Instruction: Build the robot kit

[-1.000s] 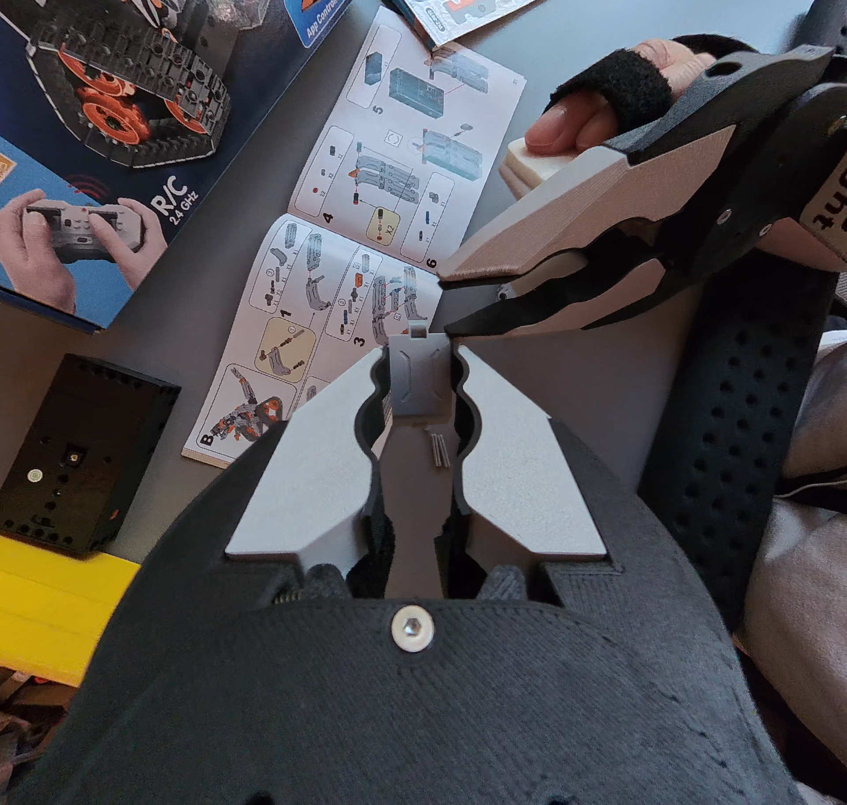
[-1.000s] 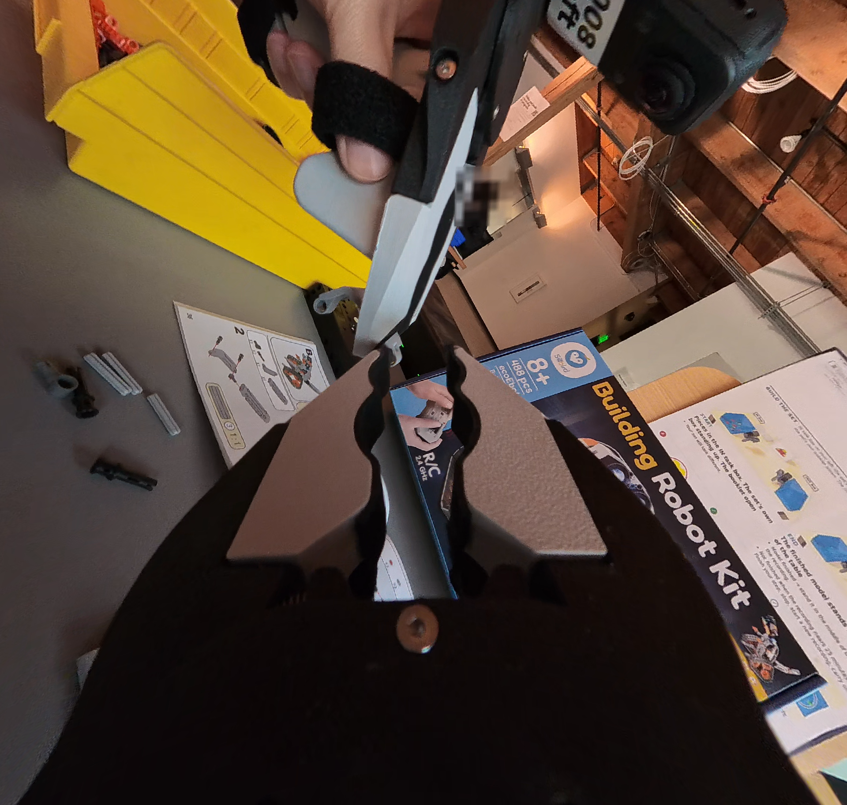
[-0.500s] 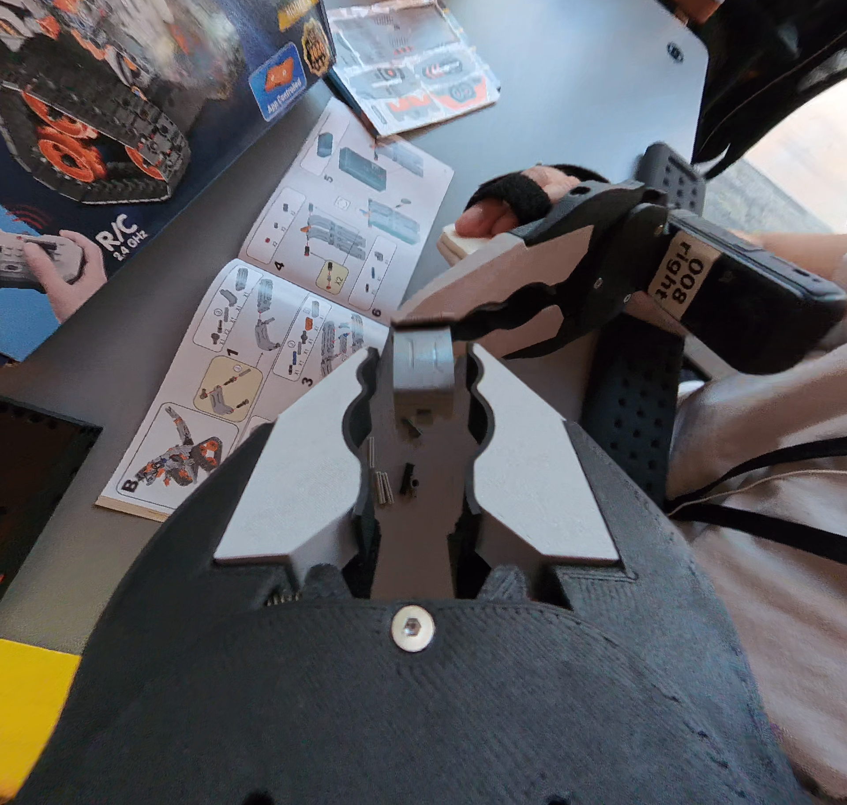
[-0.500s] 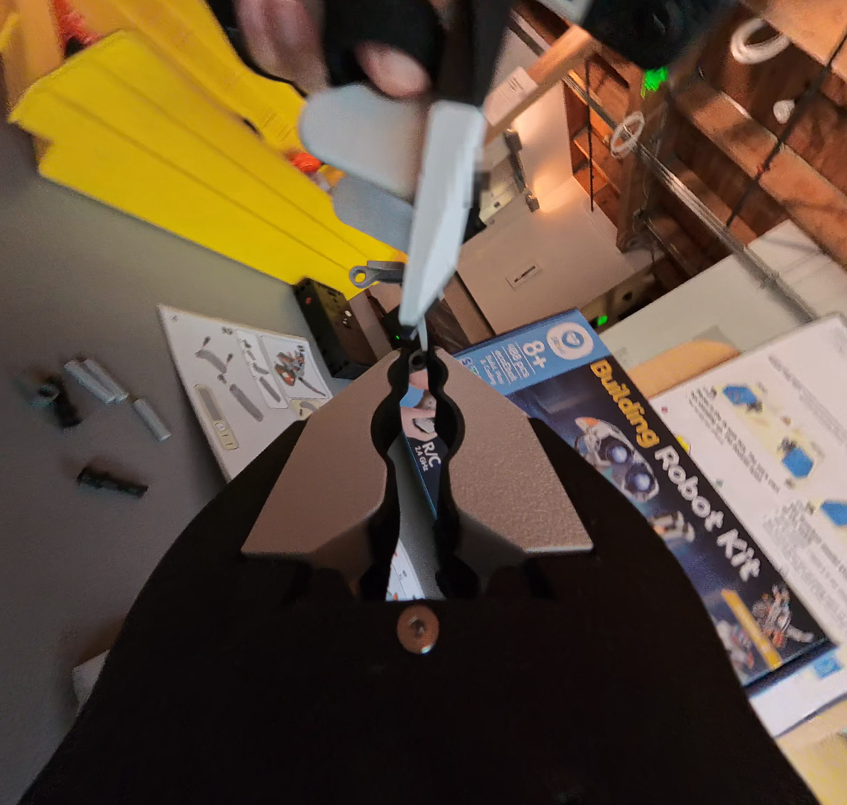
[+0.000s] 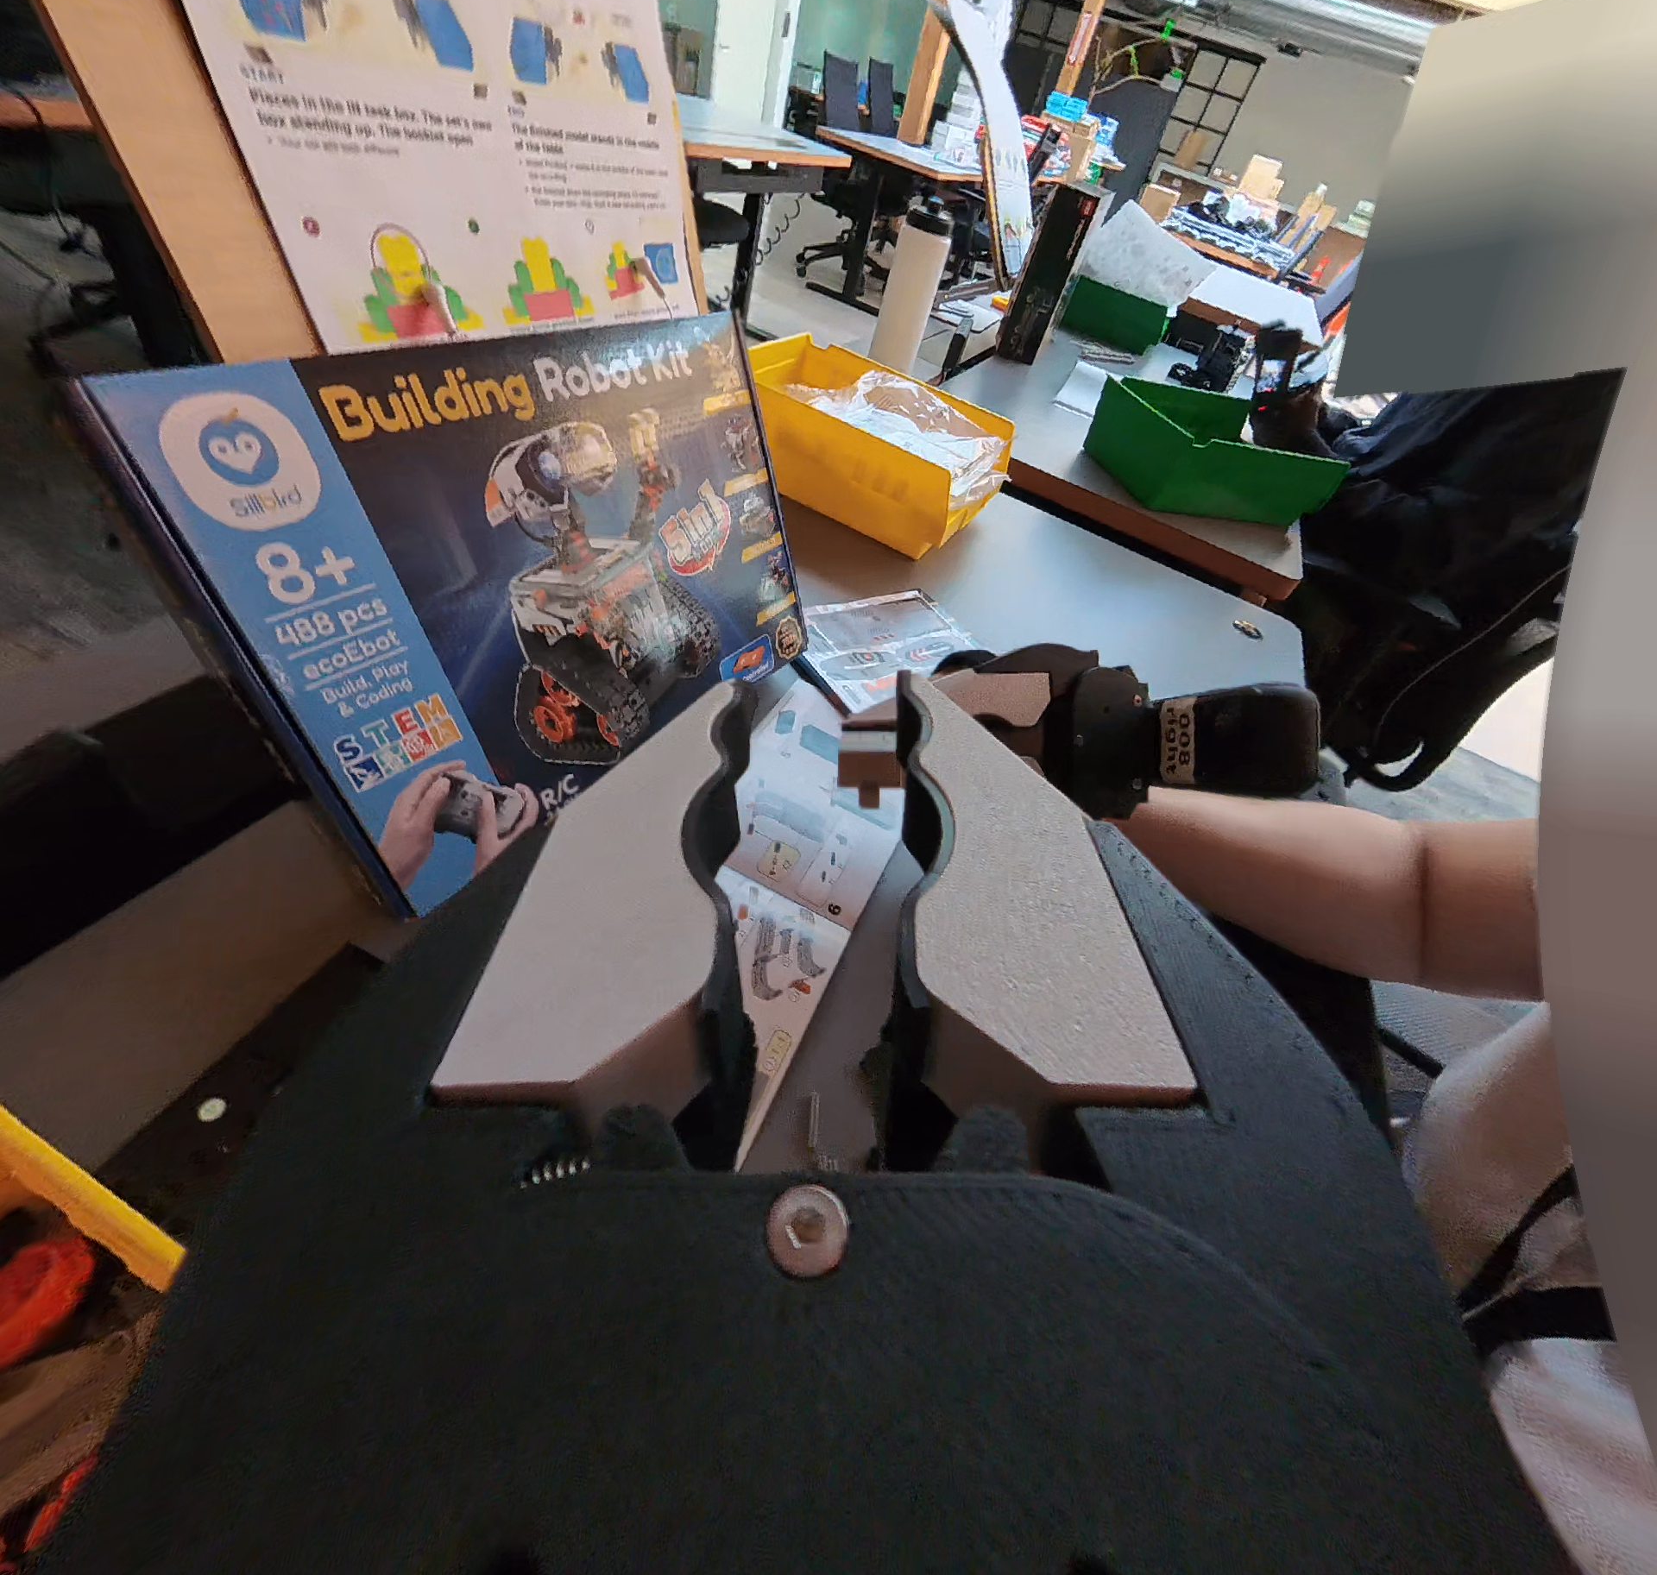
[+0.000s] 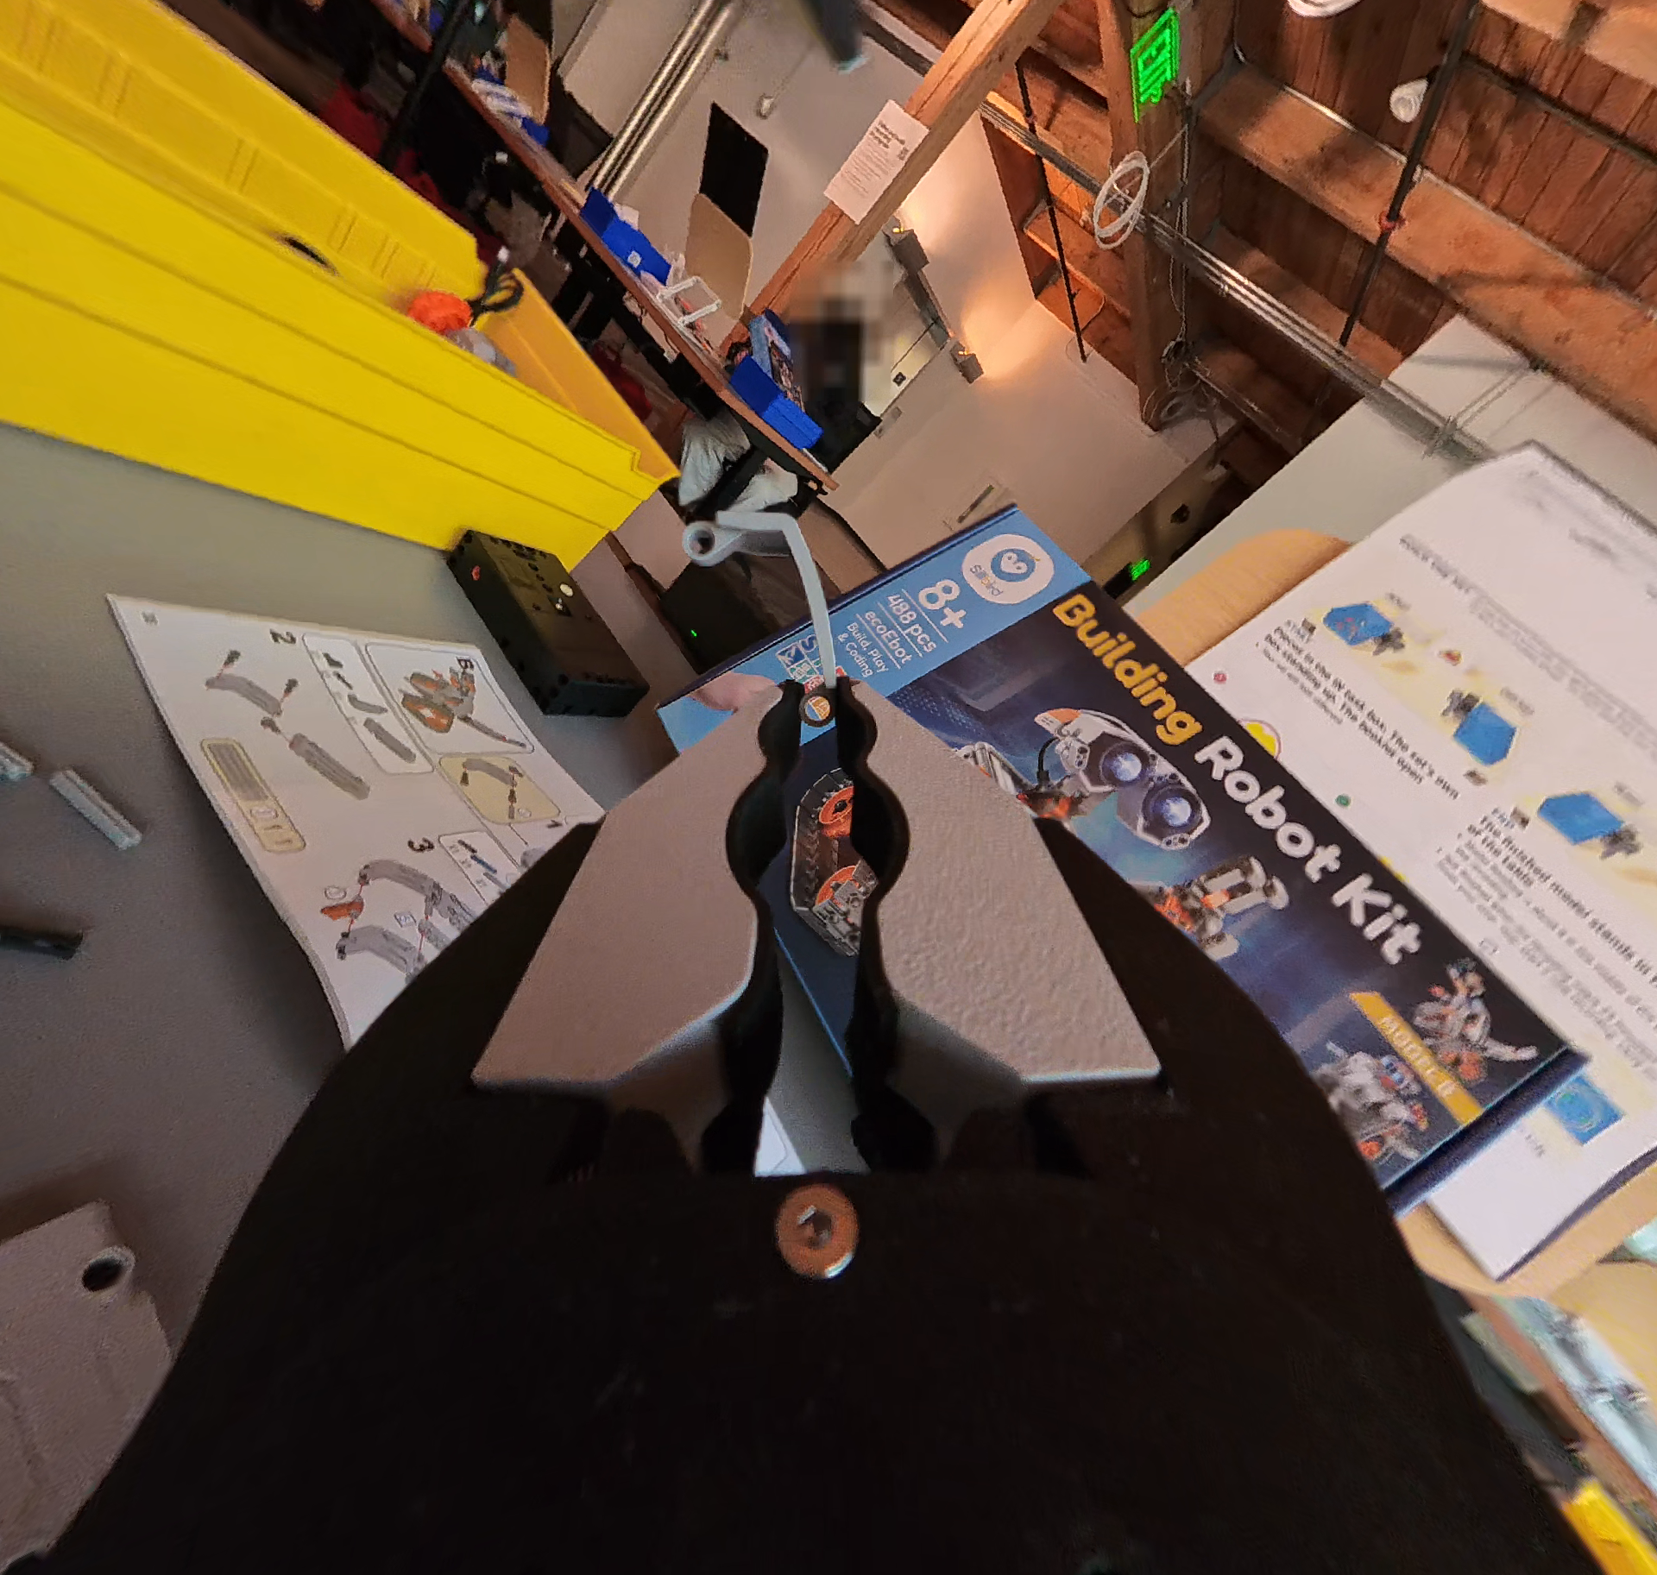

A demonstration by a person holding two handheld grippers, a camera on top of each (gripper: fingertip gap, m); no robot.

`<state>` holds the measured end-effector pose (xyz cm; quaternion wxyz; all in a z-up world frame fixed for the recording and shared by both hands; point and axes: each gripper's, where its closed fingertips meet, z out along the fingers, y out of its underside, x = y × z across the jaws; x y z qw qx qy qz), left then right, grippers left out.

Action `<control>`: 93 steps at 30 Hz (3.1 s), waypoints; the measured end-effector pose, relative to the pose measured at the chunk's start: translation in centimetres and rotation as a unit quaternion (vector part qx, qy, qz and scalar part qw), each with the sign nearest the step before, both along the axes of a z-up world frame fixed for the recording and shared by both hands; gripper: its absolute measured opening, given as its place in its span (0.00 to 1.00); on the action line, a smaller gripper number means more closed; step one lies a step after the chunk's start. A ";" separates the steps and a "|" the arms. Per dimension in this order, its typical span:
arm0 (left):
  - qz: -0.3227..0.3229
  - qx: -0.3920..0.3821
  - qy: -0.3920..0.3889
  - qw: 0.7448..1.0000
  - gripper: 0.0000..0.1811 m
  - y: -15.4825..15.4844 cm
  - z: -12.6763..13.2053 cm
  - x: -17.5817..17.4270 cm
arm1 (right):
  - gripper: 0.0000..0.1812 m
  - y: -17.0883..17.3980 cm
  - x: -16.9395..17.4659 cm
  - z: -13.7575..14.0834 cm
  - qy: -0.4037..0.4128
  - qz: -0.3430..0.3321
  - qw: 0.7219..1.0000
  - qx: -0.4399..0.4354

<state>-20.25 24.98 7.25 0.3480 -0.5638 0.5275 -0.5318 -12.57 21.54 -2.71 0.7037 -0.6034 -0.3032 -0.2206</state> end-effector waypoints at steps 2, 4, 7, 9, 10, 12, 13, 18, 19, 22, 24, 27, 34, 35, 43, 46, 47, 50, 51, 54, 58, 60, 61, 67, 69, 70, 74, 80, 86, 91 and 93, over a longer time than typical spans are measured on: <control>-0.006 0.027 -0.002 1.000 0.14 -0.4 0.0 0.0 | 0.03 0.0 -0.8 -0.5 -0.040 0.003 0.999 -0.003; -0.013 0.044 0.016 0.999 0.14 -0.8 -0.8 0.1 | 0.03 -0.1 -1.6 -0.8 -0.061 0.010 0.998 -0.006; -0.027 0.050 0.063 0.996 0.19 -1.2 -2.9 0.7 | 0.03 -0.3 -2.7 -1.4 -0.075 0.035 0.996 -0.020; -0.037 0.052 0.098 0.993 0.17 -1.3 -4.2 0.8 | 0.03 -0.5 -3.3 -1.4 -0.080 0.049 0.995 -0.019; -0.036 0.052 0.101 0.993 0.17 -1.2 -4.4 0.9 | 0.03 -0.6 -3.4 -1.3 -0.079 0.053 0.995 -0.018; -0.040 0.049 0.098 0.993 0.18 -1.4 -4.5 1.0 | 0.03 -0.7 -3.2 -1.1 -0.069 0.056 0.996 -0.020; -0.041 0.044 0.099 0.993 0.21 -1.6 -4.5 1.0 | 0.03 -0.7 -3.1 -1.1 -0.060 0.060 0.996 -0.025; -0.061 0.009 0.098 0.993 0.24 -4.2 -6.8 1.3 | 0.03 -1.0 -3.3 -1.6 -0.037 0.103 0.993 -0.050; -0.067 -0.010 0.090 0.994 0.24 -4.9 -7.3 1.4 | 0.03 -1.2 -3.7 -1.6 -0.033 0.117 0.991 -0.051; -0.074 -0.054 0.035 0.995 0.24 -6.3 -8.1 1.4 | 0.03 -1.9 -5.1 -1.5 -0.012 0.168 0.984 -0.065; -0.081 -0.084 -0.016 0.993 0.24 -6.9 -8.1 0.8 | 0.03 -2.6 -5.7 -0.8 0.006 0.193 0.979 -0.063; -0.102 -0.153 -0.083 0.979 0.23 -7.6 -7.8 -0.3 | 0.03 -4.1 -6.8 0.4 0.035 0.241 0.967 -0.071; -0.264 -0.218 -0.083 0.936 0.05 -12.6 -9.5 -2.1 | 0.03 -5.1 -8.1 -0.5 -0.023 0.245 0.965 -0.087; -0.262 -0.218 -0.086 0.936 0.05 -12.7 -9.5 -2.0 | 0.03 -5.1 -8.1 -0.6 -0.026 0.245 0.965 -0.087; -0.181 -0.221 0.004 0.958 0.26 -10.8 -10.8 -0.9 | 0.03 -5.2 -7.5 -1.4 -0.143 0.189 0.968 -0.083; -0.159 -0.169 0.084 0.969 0.23 -10.4 -12.4 -0.5 | 0.03 -4.3 -7.3 -2.2 -0.202 0.140 0.966 -0.081; -0.158 -0.154 0.111 0.969 0.20 -10.3 -12.9 -0.5 | 0.03 -3.9 -7.0 -2.7 -0.218 0.124 0.964 -0.085; -0.153 -0.132 0.161 0.966 0.20 -9.4 -13.1 0.0 | 0.03 -3.0 -6.5 -3.6 -0.236 0.097 0.963 -0.091; -0.151 -0.127 0.178 0.964 0.20 -9.2 -13.0 0.2 | 0.03 -2.7 -6.4 -3.6 -0.240 0.086 0.963 -0.087; -0.126 -0.080 0.244 0.958 0.21 -8.0 -13.8 0.9 | 0.03 -2.2 -6.1 -3.5 -0.254 0.058 0.962 -0.078; -0.110 -0.007 0.304 0.946 0.13 -7.6 -14.8 1.2 | 0.03 -1.5 -5.1 -4.3 -0.270 0.024 0.958 -0.095; -0.109 -0.003 0.319 0.941 0.18 -7.7 -15.0 1.4 | 0.03 -1.3 -4.8 -4.3 -0.271 0.014 0.957 -0.099; -0.110 -0.006 0.323 0.940 0.19 -7.9 -15.1 1.5 | 0.03 -1.3 -4.8 -4.3 -0.272 0.013 0.957 -0.098; -0.091 0.071 0.343 0.932 0.14 -6.8 -16.8 2.3 | 0.03 -1.0 -4.6 -4.7 -0.278 0.008 0.956 -0.094; -0.063 0.125 0.337 0.931 0.14 -5.9 -16.7 2.7 | 0.06 -0.7 -4.4 -4.3 -0.268 0.000 0.961 -0.074; -0.031 0.164 0.332 0.928 0.14 -4.9 -16.4 3.0 | 0.13 -0.6 -4.1 -3.9 -0.259 -0.006 0.964 -0.063; 0.120 0.339 0.319 0.877 0.14 -0.1 -14.3 2.7 | 0.16 -0.4 -2.3 -3.3 -0.220 -0.026 0.974 -0.056; 0.205 0.396 0.304 0.842 0.13 1.8 -11.6 1.5 | 0.15 0.0 0.1 -3.9 -0.198 -0.049 0.976 -0.075; 0.223 0.405 0.301 0.834 0.13 2.5 -10.8 0.9 | 0.15 0.0 -0.4 -4.4 -0.209 -0.042 0.973 -0.085; 0.221 0.406 0.303 0.833 0.13 2.5 -10.9 0.9 | 0.15 0.1 -0.5 -4.9 -0.208 -0.038 0.973 -0.096; 0.209 0.398 0.305 0.840 0.13 2.3 -11.2 1.0 | 0.15 0.1 -0.4 -5.1 -0.203 -0.037 0.973 -0.103</control>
